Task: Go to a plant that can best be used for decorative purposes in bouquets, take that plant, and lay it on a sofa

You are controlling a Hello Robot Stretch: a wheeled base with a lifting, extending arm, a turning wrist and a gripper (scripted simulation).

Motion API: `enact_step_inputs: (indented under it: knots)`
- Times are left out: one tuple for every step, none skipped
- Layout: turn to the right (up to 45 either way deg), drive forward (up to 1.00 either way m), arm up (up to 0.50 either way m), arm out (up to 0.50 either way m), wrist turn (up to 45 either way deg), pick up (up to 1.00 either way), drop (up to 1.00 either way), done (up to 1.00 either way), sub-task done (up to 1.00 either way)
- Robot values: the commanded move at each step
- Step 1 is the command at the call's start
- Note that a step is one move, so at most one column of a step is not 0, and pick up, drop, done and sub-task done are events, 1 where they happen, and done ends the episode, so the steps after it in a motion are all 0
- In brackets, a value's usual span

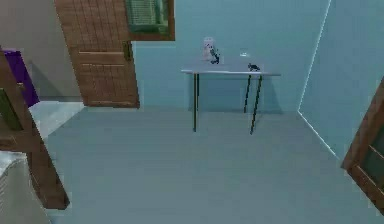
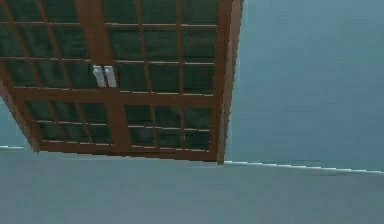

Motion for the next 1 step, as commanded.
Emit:
enact_step_inputs:
  knots:
    - [0.0, 1.00, 0.00, 0.00, 0.0, 0.00, 0.00, 0.00, 0.00]
